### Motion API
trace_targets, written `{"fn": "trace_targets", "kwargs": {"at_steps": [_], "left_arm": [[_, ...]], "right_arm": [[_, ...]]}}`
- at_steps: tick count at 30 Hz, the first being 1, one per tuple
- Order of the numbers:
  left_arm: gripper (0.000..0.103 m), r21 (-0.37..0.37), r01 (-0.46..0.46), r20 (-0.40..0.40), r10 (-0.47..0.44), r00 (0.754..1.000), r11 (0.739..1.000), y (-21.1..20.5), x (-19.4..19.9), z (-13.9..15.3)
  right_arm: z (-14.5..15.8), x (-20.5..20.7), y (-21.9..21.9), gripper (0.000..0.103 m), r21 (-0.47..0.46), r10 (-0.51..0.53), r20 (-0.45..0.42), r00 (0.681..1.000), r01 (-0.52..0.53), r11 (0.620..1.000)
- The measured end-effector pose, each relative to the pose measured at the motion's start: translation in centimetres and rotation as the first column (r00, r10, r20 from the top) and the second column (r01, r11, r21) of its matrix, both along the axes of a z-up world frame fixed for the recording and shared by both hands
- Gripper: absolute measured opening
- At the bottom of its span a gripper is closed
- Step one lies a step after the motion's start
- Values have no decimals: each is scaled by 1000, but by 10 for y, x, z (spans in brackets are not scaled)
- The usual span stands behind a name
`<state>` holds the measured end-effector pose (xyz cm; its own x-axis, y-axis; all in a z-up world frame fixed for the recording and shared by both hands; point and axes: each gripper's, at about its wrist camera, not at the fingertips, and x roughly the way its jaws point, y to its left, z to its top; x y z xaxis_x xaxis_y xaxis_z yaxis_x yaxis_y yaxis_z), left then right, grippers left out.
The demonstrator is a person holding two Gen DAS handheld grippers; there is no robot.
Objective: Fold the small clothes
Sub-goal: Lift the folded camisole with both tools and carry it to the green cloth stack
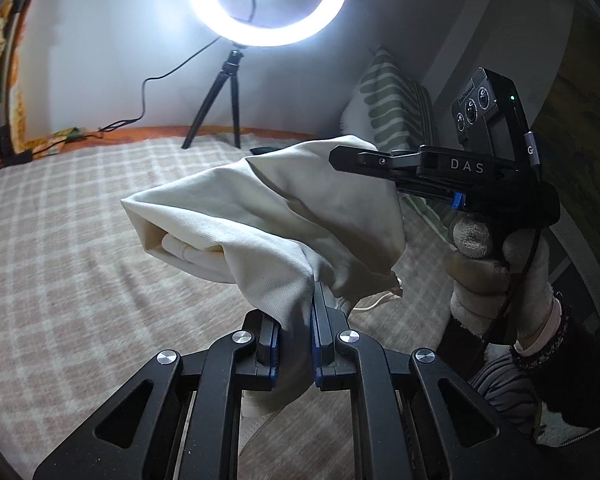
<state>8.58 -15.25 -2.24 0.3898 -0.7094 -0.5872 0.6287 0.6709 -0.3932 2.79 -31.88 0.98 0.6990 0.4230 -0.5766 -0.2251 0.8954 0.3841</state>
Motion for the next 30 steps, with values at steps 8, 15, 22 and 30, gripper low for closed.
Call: {"fn": "trace_targets", "kwargs": {"at_steps": [8, 15, 22, 30], "left_arm": [[10, 9, 70, 14, -70, 997, 998, -54, 21, 5], [10, 1, 131, 28, -131, 991, 991, -110, 44, 12], [10, -3, 180, 56, -180, 982, 984, -166, 71, 18], [10, 20, 173, 47, -174, 984, 985, -205, 108, 3]], "right_arm": [[2, -1, -65, 8, 42, -82, -12, 997, 82, 996], [10, -4, -126, 8, 54, -169, 6, 986, 168, 984], [28, 9, -184, 8, 2, -253, 29, 967, 253, 968], [23, 54, -240, 8, -38, -308, 19, 951, 309, 950]]}}
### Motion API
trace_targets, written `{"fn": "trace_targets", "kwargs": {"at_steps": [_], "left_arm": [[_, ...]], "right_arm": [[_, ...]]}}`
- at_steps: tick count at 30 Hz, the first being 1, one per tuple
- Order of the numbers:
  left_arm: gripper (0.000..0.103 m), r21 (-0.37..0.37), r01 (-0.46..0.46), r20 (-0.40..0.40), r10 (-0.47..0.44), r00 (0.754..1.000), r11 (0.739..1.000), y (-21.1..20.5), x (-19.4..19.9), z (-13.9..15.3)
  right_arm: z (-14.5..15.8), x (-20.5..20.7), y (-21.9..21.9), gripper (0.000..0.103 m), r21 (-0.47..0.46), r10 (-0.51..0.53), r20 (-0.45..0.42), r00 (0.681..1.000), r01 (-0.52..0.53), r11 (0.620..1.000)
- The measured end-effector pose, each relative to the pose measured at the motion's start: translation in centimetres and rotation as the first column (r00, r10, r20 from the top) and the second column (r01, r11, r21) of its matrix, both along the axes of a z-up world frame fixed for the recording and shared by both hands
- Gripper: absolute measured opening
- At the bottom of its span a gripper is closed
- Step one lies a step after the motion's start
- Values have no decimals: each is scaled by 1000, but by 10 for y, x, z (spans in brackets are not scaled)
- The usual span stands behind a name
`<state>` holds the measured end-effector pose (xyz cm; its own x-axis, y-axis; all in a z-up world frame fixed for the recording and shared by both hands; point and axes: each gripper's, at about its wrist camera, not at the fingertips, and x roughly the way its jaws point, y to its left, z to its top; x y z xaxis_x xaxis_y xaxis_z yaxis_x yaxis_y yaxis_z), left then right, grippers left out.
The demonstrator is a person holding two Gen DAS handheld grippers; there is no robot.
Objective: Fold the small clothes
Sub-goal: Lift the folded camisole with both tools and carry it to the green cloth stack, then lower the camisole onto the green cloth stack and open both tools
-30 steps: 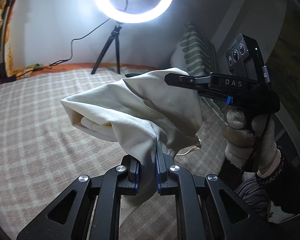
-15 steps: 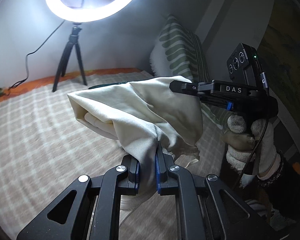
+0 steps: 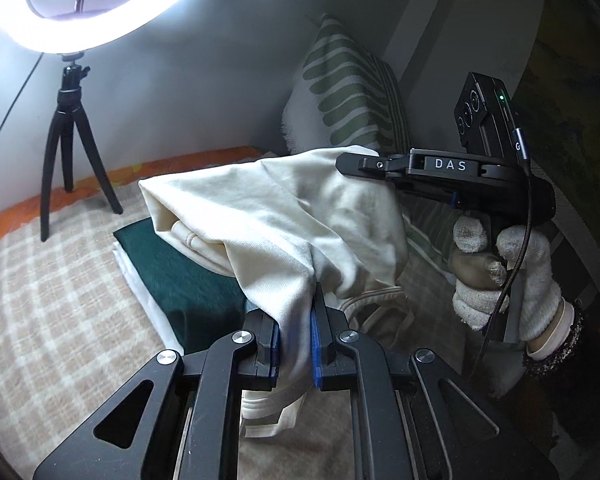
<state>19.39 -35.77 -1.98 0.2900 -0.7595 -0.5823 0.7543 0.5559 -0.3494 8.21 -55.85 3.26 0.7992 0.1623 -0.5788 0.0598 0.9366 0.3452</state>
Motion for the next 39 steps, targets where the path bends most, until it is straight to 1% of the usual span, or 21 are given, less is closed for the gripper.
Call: {"fn": "trace_targets", "kwargs": {"at_steps": [3, 6, 8, 10, 14, 16, 19, 20, 21, 23, 24, 25, 27, 31, 32, 34, 37, 38, 39], "left_arm": [[10, 12, -12, -20, 13, 1000, 1000, -8, 14, -10], [10, 28, -26, -60, 28, 998, 999, -13, 28, -24], [10, 33, -27, -102, 30, 994, 999, -13, 35, -35], [10, 47, -30, -117, 35, 993, 998, -15, 38, -41], [10, 49, -49, -159, 56, 986, 998, -9, 45, -51], [12, 58, -54, -180, 64, 982, 997, -6, 46, -53], [13, 78, -65, -180, 78, 981, 995, 1, 39, -54], [16, 82, -70, -183, 84, 980, 994, 3, 38, -54], [21, 86, -77, -190, 92, 977, 993, 5, 37, -53], [23, 92, -91, -197, 107, 975, 992, 9, 36, -53], [23, 95, -92, -195, 109, 975, 991, 10, 34, -52], [23, 100, -95, -188, 113, 976, 990, 12, 32, -50], [23, 112, -100, -156, 117, 981, 989, 13, 27, -44], [24, 114, -115, -115, 128, 985, 987, 19, 20, -32], [26, 114, -121, -104, 133, 986, 986, 22, 16, -28], [31, 106, -128, -94, 138, 986, 986, 26, 11, -23], [39, 95, -135, -73, 143, 987, 986, 32, 1, -13], [44, 93, -139, -60, 145, 988, 986, 33, -3, -8], [48, 87, -140, -46, 145, 988, 986, 35, -8, -4]], "right_arm": [[-12, 23, -10, 8, -28, 2, -26, 1000, -3, 1000], [-28, 46, -20, 8, -26, 6, -55, 998, -7, 1000], [-38, 59, -24, 8, -34, 4, -77, 997, -7, 999], [-49, 72, -28, 8, -52, 2, -106, 994, -8, 999], [-60, 85, -33, 8, -72, 4, -132, 991, -14, 997], [-63, 89, -35, 8, -82, 0, -138, 990, -12, 997], [-67, 94, -36, 8, -105, -5, -152, 988, -11, 994], [-69, 96, -36, 8, -117, -7, -157, 988, -12, 993], [-71, 97, -35, 9, -136, -11, -164, 986, -11, 991], [-74, 101, -33, 11, -174, -23, -183, 983, -9, 985], [-76, 101, -33, 20, -209, -48, -194, 980, 6, 978], [-76, 101, -34, 25, -240, -77, -203, 976, 27, 970], [-77, 101, -37, 26, -301, -150, -222, 963, 78, 950], [-69, 89, -45, 28, -310, -217, -200, 955, 148, 939], [-64, 84, -45, 29, -307, -228, -188, 955, 163, 938], [-57, 78, -44, 34, -303, -237, -169, 957, 178, 936], [-47, 66, -37, 38, -304, -238, -146, 960, 185, 934], [-43, 62, -34, 40, -311, -239, -138, 961, 187, 932], [-40, 58, -30, 44, -315, -240, -130, 962, 190, 930]]}}
